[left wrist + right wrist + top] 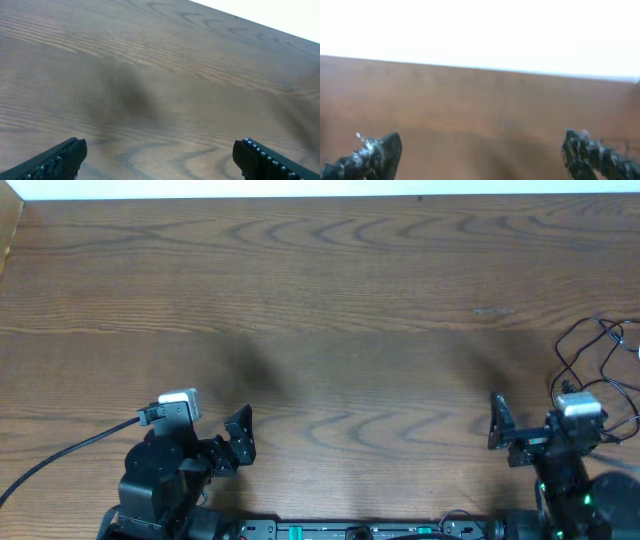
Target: Untangle cables
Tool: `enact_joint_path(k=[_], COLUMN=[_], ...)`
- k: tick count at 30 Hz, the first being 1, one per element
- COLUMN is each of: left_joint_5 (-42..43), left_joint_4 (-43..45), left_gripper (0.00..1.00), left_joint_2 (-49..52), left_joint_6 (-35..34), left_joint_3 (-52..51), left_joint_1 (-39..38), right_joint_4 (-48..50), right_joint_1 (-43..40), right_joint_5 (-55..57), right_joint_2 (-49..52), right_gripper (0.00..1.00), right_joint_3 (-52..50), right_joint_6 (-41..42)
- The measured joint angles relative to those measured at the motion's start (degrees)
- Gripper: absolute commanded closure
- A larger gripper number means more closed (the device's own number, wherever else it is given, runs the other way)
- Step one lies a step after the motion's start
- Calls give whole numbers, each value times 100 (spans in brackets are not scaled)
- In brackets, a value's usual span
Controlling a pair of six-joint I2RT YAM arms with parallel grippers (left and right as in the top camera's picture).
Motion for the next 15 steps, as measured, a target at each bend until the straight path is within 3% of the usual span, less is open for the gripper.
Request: enact_joint_path(k=[6,15], left_joint_5=[0,2], left_joint_4=[0,-4], left_gripper=[2,2], left_joint_2=[0,0], left_joint_6=[0,0], left_joint_3=[0,-4], left_joint_1=[0,0], right_joint_4=[1172,3423], right_joint_1=[2,81], right_joint_5=[-52,-260], right_joint_2=[-654,-787], right_gripper=[1,1], right_joint_3=[-813,-2039], right_joint_6=[-4,-17])
